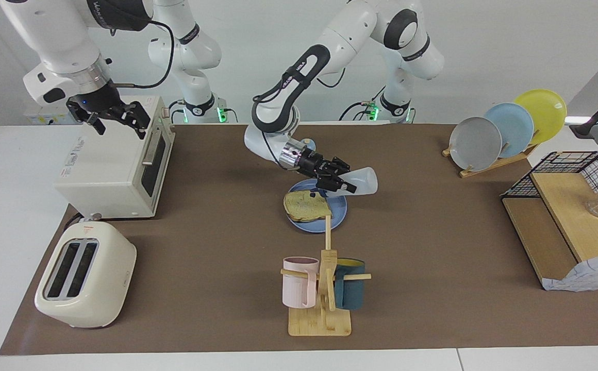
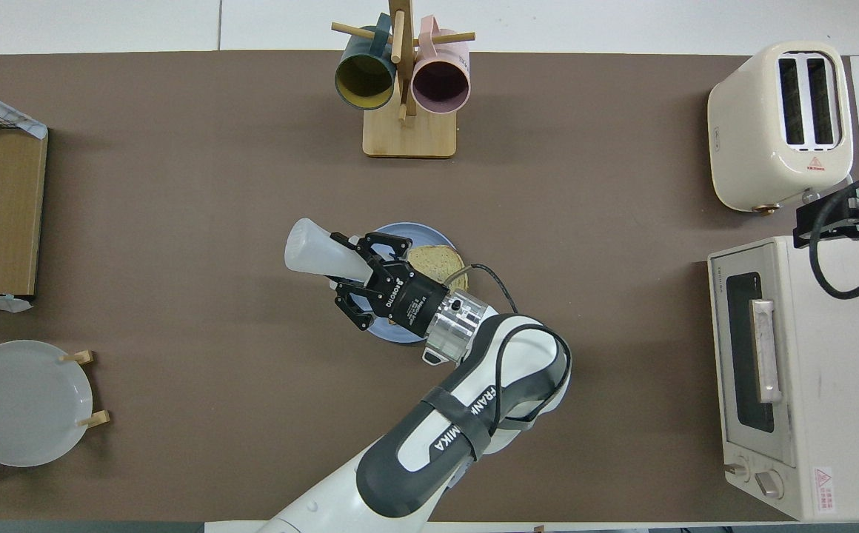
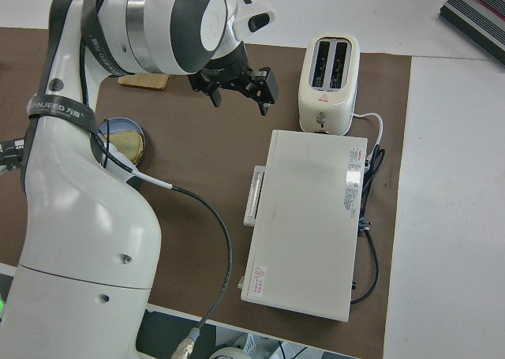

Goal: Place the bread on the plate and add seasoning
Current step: 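Tilt the bottle over the bread with the left gripper and shake it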

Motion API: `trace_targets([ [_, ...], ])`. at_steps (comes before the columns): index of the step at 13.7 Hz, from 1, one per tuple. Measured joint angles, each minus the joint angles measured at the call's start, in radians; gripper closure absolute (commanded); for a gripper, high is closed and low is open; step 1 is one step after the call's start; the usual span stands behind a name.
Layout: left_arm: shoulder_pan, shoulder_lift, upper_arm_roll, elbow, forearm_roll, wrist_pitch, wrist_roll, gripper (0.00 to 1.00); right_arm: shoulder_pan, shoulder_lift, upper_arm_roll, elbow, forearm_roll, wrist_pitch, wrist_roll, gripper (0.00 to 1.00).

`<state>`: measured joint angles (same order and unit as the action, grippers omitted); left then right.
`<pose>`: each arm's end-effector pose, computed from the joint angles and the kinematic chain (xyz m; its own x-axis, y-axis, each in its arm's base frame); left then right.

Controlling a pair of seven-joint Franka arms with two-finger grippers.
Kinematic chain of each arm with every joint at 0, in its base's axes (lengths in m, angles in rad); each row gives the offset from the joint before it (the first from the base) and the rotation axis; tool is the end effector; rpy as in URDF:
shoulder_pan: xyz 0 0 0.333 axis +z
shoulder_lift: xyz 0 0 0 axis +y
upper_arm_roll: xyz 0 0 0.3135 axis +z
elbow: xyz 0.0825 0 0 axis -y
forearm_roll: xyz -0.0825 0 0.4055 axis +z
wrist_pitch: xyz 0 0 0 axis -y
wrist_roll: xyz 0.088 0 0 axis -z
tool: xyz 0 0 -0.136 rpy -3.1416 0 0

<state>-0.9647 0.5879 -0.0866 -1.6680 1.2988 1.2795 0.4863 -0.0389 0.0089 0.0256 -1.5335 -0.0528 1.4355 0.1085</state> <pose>0.4415 -0.4562 0.2884 0.2313 -0.2459 -0.9413 -0.7686 0.5470 -0.3317 0.5611 -0.0153 0.5953 0.9867 -0.1283 -0.1002 -0.1223 -0.9904 0.0638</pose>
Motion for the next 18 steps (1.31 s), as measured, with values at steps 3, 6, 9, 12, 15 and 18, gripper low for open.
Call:
trace_targets([
  [3, -0.014, 0.001, 0.004, -0.016, 0.055, 0.004, 0.003, 1.0, 0.0, 0.0, 0.0, 0.0, 0.0, 0.0, 0.0, 0.0],
  [6, 0.099, 0.008, 0.012, -0.062, 0.122, 0.055, 0.004, 1.0, 0.0, -0.001, 0.001, 0.0, 0.0, 0.0, 0.0, 0.0],
  [9, 0.162, 0.011, 0.012, -0.07, 0.152, 0.081, 0.004, 1.0, 0.0, -0.001, 0.001, 0.0, 0.0, 0.0, 0.0, 0.0],
  [12, 0.091, 0.011, 0.004, -0.061, 0.149, 0.068, 0.004, 1.0, 0.0, -0.001, 0.001, 0.0, 0.0, 0.0, 0.0, 0.0],
  [15, -0.003, 0.011, 0.003, -0.056, 0.137, 0.032, 0.004, 1.0, 0.0, -0.001, 0.001, 0.0, 0.0, 0.0, 0.0, 0.0],
  [18, 0.021, 0.011, 0.01, -0.056, 0.136, 0.03, 0.004, 1.0, 0.0, -0.001, 0.002, 0.0, 0.0, 0.0, 0.0, 0.0],
])
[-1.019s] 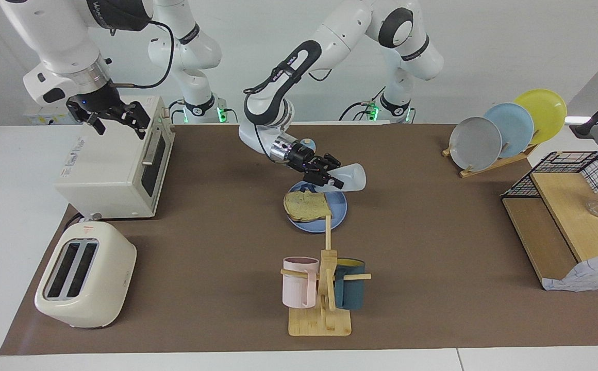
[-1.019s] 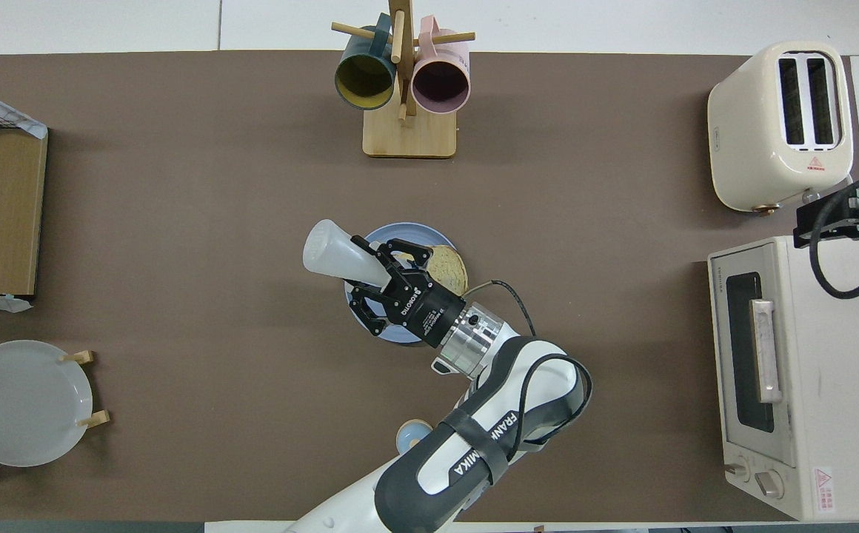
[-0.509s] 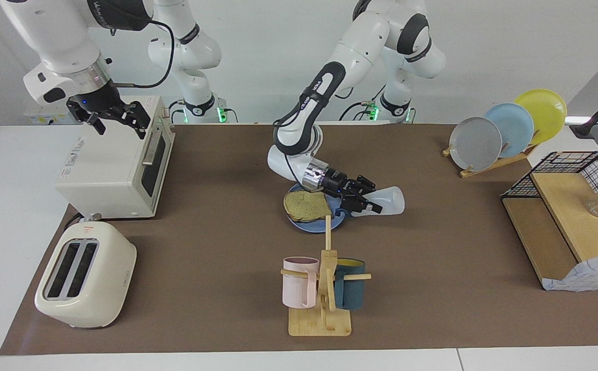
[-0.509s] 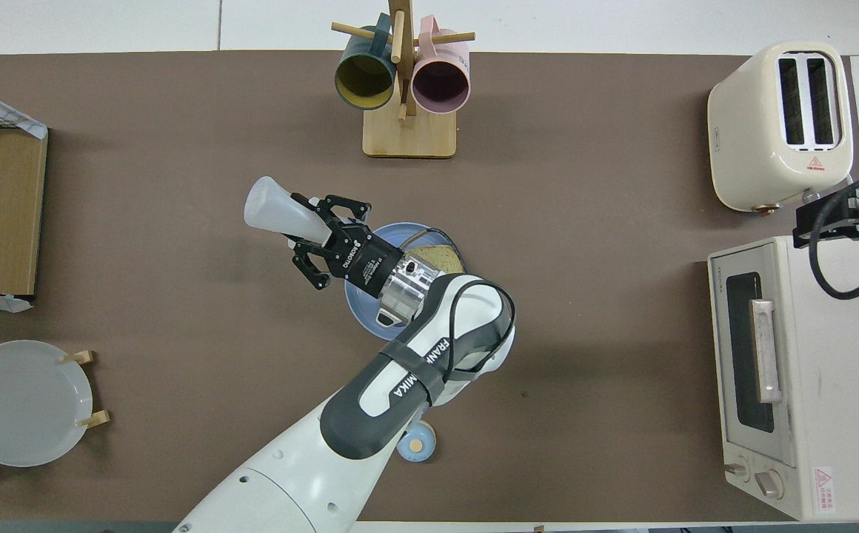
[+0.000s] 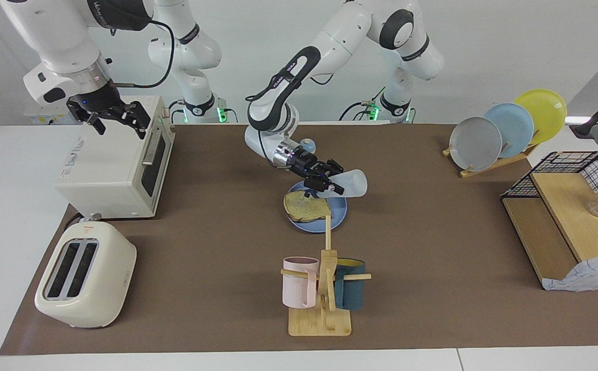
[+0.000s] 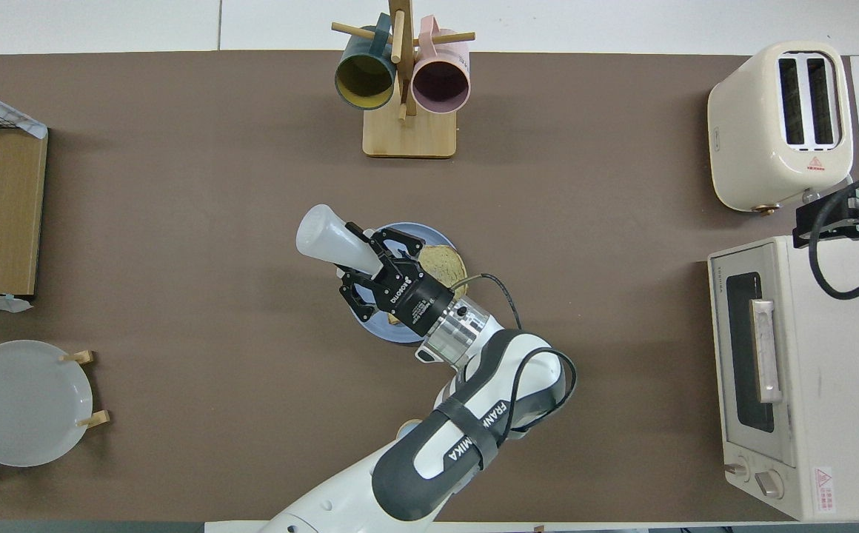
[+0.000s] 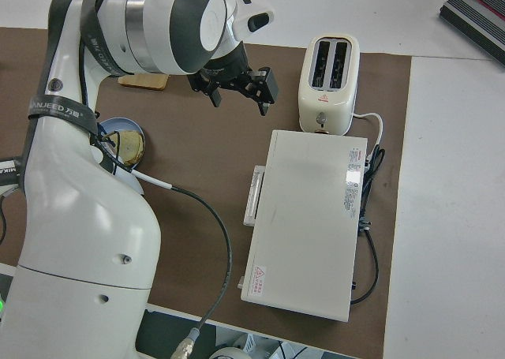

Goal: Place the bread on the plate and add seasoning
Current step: 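Tilt the bottle over the bread with the left gripper and shake it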

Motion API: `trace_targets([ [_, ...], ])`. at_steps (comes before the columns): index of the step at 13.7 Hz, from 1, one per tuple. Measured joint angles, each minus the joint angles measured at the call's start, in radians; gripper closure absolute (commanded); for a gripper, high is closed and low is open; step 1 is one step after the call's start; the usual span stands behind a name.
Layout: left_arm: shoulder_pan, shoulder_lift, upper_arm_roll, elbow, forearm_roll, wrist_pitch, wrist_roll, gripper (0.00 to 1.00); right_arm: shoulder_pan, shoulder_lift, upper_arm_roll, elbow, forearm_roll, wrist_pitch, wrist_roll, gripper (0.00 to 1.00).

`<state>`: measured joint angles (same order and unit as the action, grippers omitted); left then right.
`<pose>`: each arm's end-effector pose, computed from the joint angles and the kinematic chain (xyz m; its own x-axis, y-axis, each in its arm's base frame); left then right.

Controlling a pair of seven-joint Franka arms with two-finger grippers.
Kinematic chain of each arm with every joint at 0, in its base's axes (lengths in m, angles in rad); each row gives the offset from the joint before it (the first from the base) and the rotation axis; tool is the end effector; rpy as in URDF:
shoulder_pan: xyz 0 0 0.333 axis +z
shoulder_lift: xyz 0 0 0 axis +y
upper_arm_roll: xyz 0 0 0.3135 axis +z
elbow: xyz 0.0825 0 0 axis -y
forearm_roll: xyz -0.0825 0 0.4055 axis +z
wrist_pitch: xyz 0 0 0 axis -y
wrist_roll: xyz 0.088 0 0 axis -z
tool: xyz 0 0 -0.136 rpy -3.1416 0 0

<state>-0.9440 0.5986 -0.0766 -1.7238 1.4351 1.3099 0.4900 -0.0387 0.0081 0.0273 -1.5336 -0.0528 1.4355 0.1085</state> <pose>0.4581 -0.4437 0.2739 0.2543 -0.1761 -0.9510 -0.7040 0.6404 -0.3069 0.5609 -0.0142 0.5957 0.9870 -0.1265 -0.0995 -0.1205 -0.9907 0.0637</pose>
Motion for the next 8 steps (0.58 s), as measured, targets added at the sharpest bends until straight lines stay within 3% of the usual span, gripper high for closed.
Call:
trace_targets([
  [4, 0.134, 0.0, 0.003, 0.0, 0.014, 0.055, 0.0, 1.0, 0.0, 0.0, 0.0, 0.0, 0.0, 0.0, 0.0, 0.0],
  [8, 0.094, 0.0, -0.006, 0.002, 0.001, 0.05, 0.0, 1.0, 0.0, 0.0, 0.0, 0.0, 0.0, 0.0, 0.0, 0.0],
])
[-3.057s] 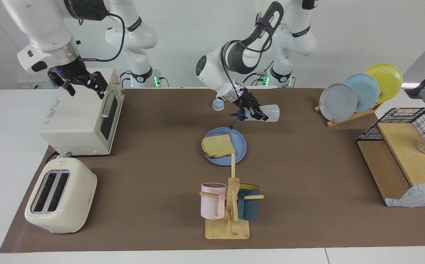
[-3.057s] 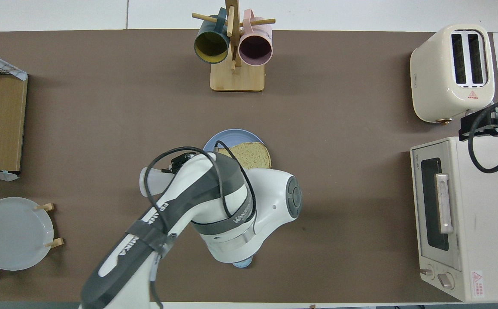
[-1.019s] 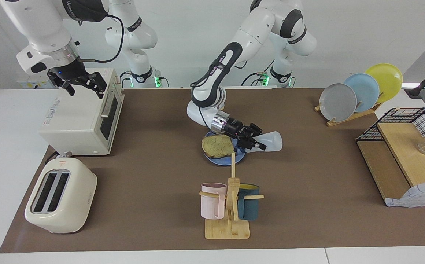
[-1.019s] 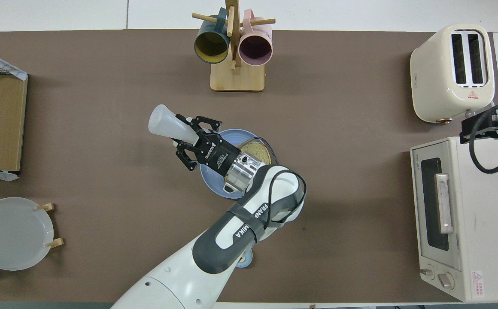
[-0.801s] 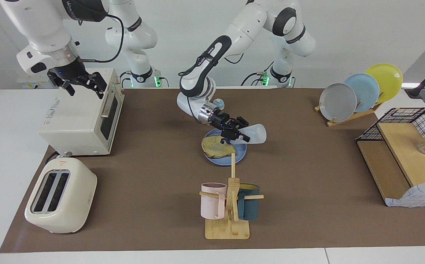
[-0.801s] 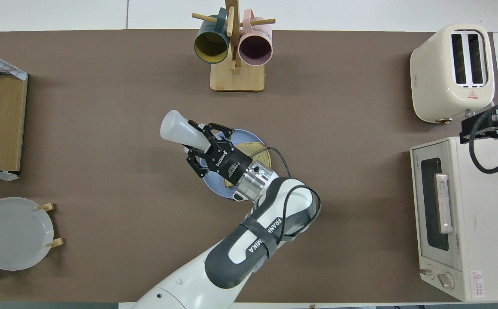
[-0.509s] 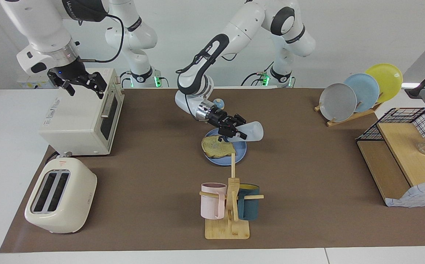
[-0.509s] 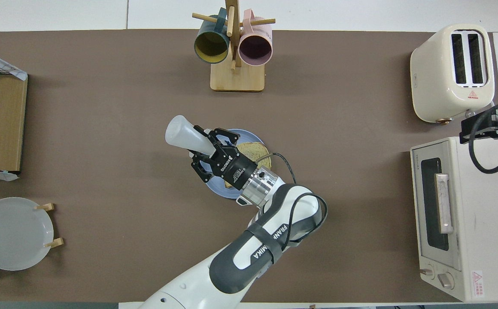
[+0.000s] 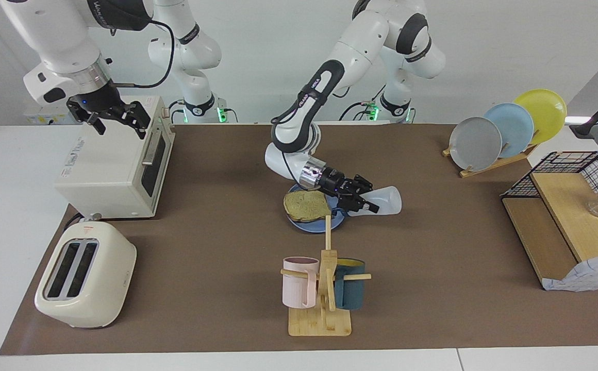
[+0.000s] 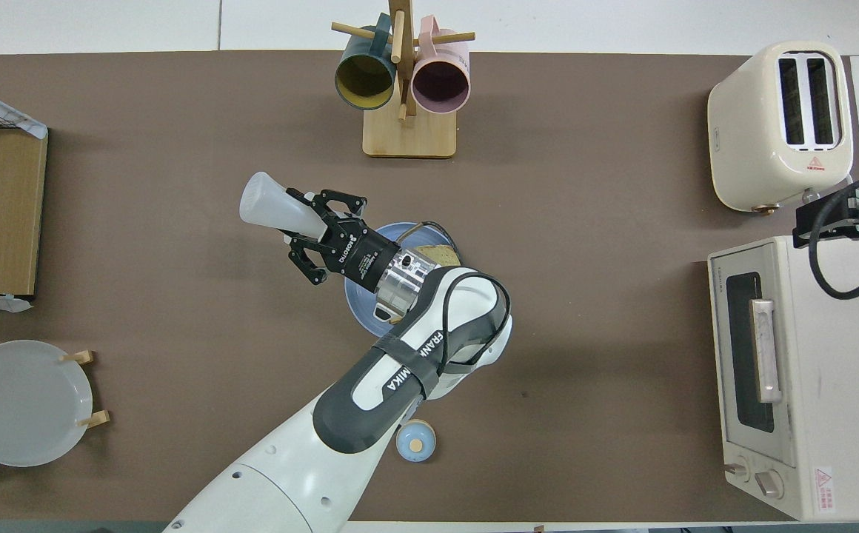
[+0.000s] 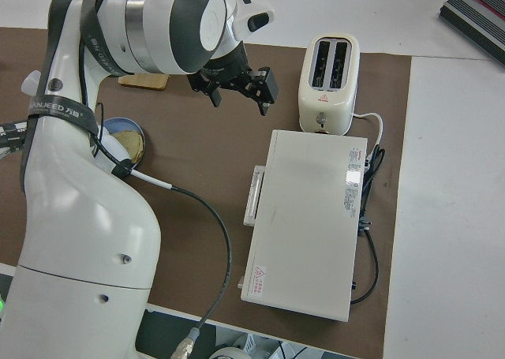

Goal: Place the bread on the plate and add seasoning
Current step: 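Tilt the bottle over the bread with the left gripper and shake it, then carry the bottle back beside the mug rack with the left gripper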

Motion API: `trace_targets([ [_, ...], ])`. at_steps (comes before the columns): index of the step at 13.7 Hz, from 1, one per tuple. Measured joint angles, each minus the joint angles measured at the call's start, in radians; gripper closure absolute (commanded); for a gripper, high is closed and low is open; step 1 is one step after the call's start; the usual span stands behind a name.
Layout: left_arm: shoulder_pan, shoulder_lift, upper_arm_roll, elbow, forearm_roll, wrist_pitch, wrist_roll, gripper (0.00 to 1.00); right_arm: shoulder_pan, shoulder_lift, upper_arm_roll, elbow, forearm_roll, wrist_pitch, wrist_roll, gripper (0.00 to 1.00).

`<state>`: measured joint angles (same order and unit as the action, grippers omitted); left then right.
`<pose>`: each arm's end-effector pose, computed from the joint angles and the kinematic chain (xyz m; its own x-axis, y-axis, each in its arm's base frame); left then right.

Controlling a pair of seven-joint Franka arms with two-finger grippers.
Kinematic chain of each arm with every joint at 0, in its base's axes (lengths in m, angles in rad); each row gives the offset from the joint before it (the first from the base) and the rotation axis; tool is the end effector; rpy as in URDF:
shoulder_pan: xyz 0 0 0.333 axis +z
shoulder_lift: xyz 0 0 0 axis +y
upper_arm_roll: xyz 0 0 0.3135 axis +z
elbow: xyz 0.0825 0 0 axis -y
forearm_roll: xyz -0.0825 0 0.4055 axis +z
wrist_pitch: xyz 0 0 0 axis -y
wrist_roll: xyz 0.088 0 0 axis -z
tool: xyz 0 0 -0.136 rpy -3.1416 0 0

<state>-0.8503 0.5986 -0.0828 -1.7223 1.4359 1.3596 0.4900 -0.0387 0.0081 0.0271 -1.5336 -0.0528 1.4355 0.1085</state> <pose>0.4969 -0.4082 0.2694 0.2409 -0.1908 -0.9516 -0.7438 0.5936 -0.3073 0.5609 -0.0143 0.5957 0.9869 -0.1266 -0.0995 -0.1207 -0.9906 0.0637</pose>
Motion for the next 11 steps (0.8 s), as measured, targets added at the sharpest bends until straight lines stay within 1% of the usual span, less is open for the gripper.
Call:
trace_targets([
  [1, -0.036, 0.0, -0.001, 0.005, -0.032, -0.01, -0.002, 1.0, 0.0, 0.0, 0.0, 0.0, 0.0, 0.0, 0.0, 0.0],
  [3, -0.101, -0.007, -0.001, 0.042, -0.15, -0.039, -0.032, 1.0, 0.0, 0.0, 0.0, 0.0, 0.0, 0.0, 0.0, 0.0],
  [5, -0.106, -0.058, 0.003, 0.074, -0.28, -0.042, -0.113, 1.0, 0.0, 0.0, 0.0, 0.0, 0.0, 0.0, 0.0, 0.0],
  [6, -0.083, -0.106, 0.006, 0.083, -0.358, -0.039, -0.15, 1.0, 0.0, 0.0, 0.0, 0.0, 0.0, 0.0, 0.0, 0.0],
  [8, 0.003, -0.215, 0.012, 0.09, -0.547, 0.015, -0.214, 1.0, 0.0, 0.0, 0.0, 0.0, 0.0, 0.0, 0.0, 0.0],
  [9, 0.077, -0.282, 0.015, 0.088, -0.666, 0.086, -0.231, 1.0, 0.0, 0.0, 0.0, 0.0, 0.0, 0.0, 0.0, 0.0],
  [11, 0.268, -0.416, 0.019, 0.067, -0.896, 0.271, -0.232, 1.0, 0.0, 0.0, 0.0, 0.0, 0.0, 0.0, 0.0, 0.0],
])
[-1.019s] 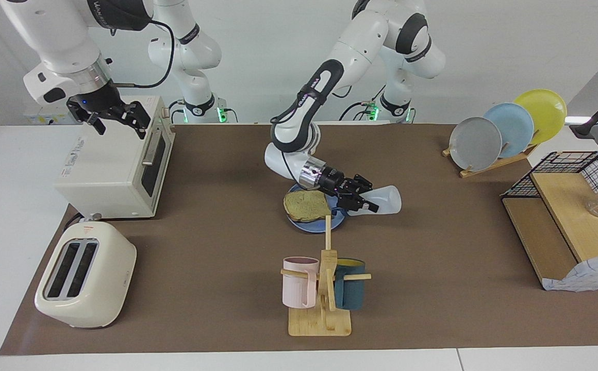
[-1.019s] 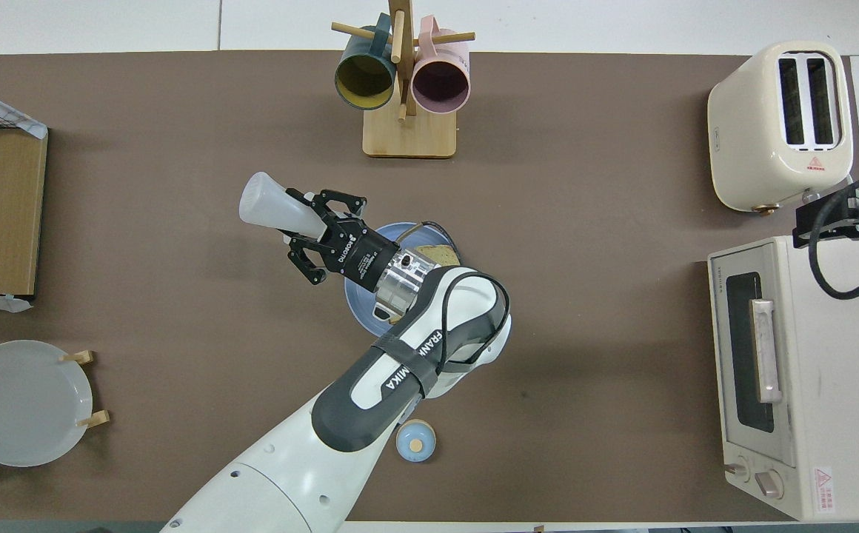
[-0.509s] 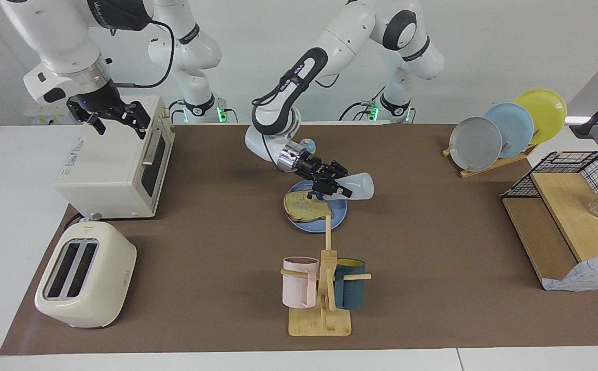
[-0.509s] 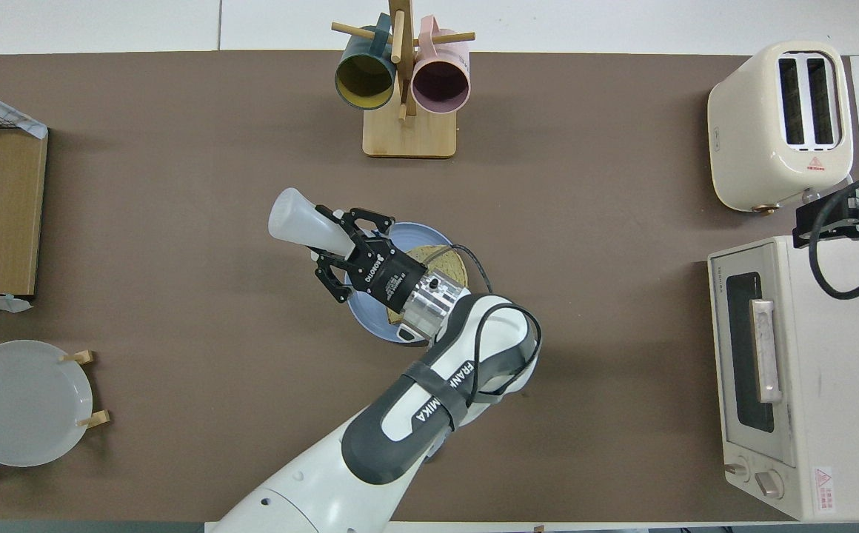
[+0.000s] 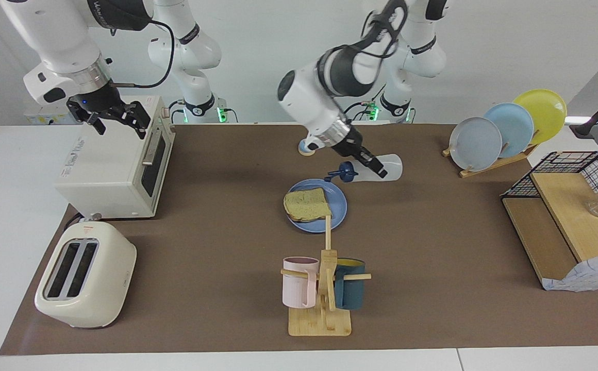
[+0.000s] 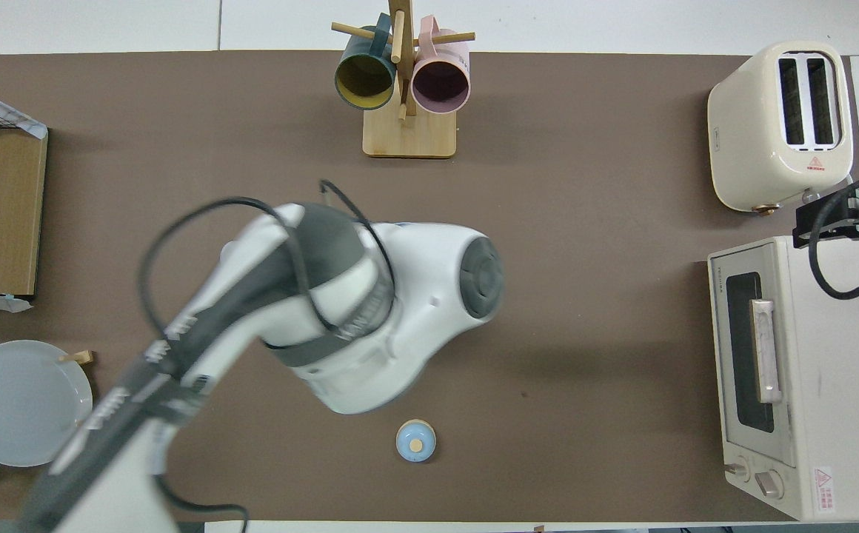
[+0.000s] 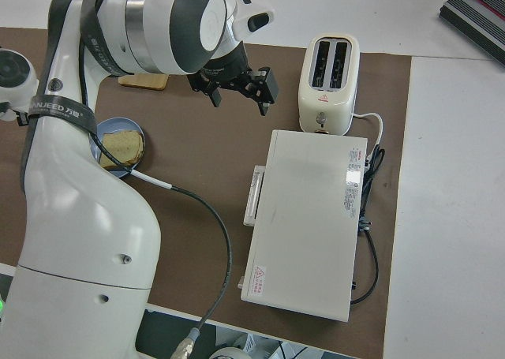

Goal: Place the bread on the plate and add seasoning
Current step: 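Carry the bottle back beside the mug rack with the left gripper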

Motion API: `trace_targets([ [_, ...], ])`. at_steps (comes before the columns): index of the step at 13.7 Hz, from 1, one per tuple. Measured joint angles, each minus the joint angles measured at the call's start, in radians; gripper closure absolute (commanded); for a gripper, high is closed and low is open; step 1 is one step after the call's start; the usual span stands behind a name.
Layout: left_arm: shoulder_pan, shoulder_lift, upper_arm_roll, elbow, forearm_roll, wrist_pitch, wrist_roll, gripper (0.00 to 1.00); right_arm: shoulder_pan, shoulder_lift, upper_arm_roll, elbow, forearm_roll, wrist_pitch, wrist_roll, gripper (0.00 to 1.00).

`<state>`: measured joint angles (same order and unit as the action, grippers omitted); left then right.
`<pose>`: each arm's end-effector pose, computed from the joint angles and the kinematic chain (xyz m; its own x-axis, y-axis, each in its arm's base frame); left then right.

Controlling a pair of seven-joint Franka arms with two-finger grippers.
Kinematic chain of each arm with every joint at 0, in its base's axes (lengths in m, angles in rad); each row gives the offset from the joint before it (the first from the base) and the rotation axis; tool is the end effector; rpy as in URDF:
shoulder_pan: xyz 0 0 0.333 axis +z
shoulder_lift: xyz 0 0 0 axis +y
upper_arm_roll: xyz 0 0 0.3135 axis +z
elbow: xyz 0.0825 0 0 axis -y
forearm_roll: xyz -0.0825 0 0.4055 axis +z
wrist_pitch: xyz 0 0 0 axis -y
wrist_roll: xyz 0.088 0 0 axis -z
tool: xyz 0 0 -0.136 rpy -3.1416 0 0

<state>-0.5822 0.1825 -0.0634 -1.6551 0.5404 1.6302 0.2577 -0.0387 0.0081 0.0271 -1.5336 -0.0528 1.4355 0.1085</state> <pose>0.5320 -0.3140 0.4652 0.5758 -0.7479 -0.3303 -0.8001 -0.4323 -0.4160 0.5609 -0.0143 0.5957 0.9869 -0.1266 -0.0995 -0.1207 -0.9906 0.0637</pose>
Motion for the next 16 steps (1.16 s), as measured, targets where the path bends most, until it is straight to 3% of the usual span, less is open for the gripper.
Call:
trace_targets([
  [2, 0.183, -0.082, 0.003, -0.039, -0.222, 0.199, 0.003, 1.0, 0.0, 0.0, 0.0, 0.0, 0.0, 0.0, 0.0, 0.0],
  [4, 0.31, -0.098, 0.003, -0.095, -0.391, 0.429, 0.0, 1.0, 0.0, 0.0, 0.0, 0.0, 0.0, 0.0, 0.0, 0.0],
  [6, 0.378, -0.091, 0.003, -0.194, -0.482, 0.703, -0.037, 1.0, 0.0, 0.0, 0.0, 0.0, 0.0, 0.0, 0.0, 0.0],
  [8, 0.39, -0.072, 0.001, -0.291, -0.499, 0.961, -0.123, 1.0, 0.0, 0.0, 0.0, 0.0, 0.0, 0.0, 0.0, 0.0],
  [12, 0.39, 0.091, -0.008, -0.348, -0.5, 1.37, -0.229, 1.0, 0.0, 0.0, 0.0, 0.0, 0.0, 0.0, 0.0, 0.0],
  [16, 0.389, 0.307, -0.008, -0.302, -0.5, 1.624, -0.232, 1.0, 0.0, 0.0, 0.0, 0.0, 0.0, 0.0, 0.0, 0.0],
])
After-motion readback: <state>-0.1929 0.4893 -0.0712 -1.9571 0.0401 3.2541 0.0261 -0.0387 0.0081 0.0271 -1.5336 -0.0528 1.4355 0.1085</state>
